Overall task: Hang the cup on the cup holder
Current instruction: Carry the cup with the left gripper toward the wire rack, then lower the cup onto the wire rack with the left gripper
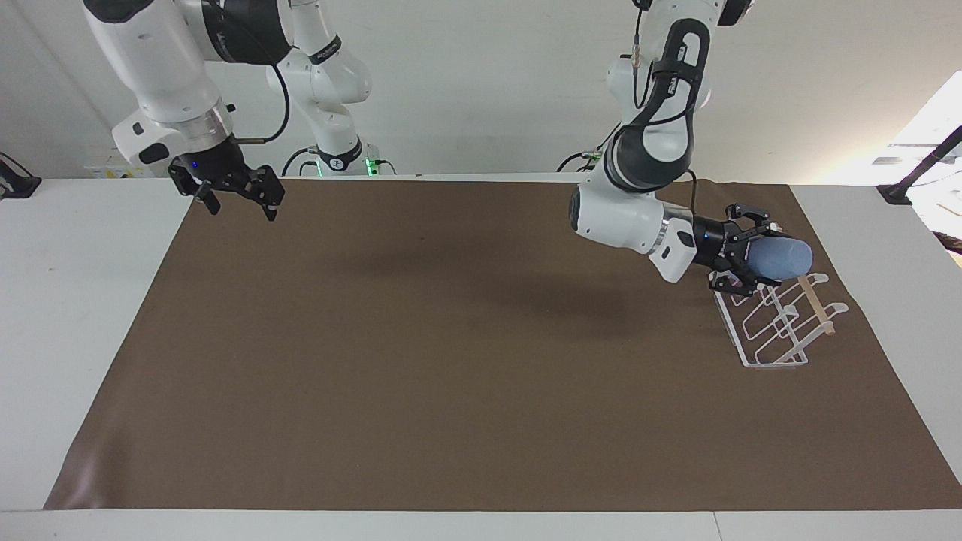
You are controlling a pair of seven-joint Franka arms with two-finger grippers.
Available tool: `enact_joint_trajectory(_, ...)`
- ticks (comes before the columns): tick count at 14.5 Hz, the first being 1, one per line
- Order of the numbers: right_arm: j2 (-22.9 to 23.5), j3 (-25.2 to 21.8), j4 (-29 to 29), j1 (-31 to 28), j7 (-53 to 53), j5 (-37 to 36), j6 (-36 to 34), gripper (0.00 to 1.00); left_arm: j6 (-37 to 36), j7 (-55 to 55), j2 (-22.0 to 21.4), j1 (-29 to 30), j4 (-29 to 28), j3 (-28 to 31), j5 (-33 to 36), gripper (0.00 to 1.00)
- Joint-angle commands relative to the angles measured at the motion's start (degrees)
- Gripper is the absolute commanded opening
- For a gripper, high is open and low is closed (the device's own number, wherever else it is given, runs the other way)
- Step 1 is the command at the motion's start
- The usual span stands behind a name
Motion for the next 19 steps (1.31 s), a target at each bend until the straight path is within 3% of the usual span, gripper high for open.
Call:
enact_joint_trajectory(1, 1.21, 0.87, 2.02, -1.38, -2.16, -2.04, -2.66, 0.99, -3.22, -5.31, 2.37, 0.74, -0.19, 0.15, 4.33, 0.00)
enact_joint_trajectory(6, -0.01, 1.13, -0.53, -0.33, -4.97, -1.25, -3.36, 0.99, -4.01, -15.52, 2.82, 3.10, -4.67, 0.15, 5.92, 0.00)
enact_joint_trajectory(10, -1.07, 1.13, -2.63, -0.59, -7.08, 0.23, -3.81, 0.99, -3.23, -19.74, 5.27, 6.09, -4.41, 0.07, 8.38, 0.00)
enact_joint_trajectory(19, -1.69, 0.96, -3.34, -0.42, -7.35, 1.74, -3.72, 0.99, 3.01, -23.70, 6.33, 9.35, -4.67, -0.29, 8.39, 0.00)
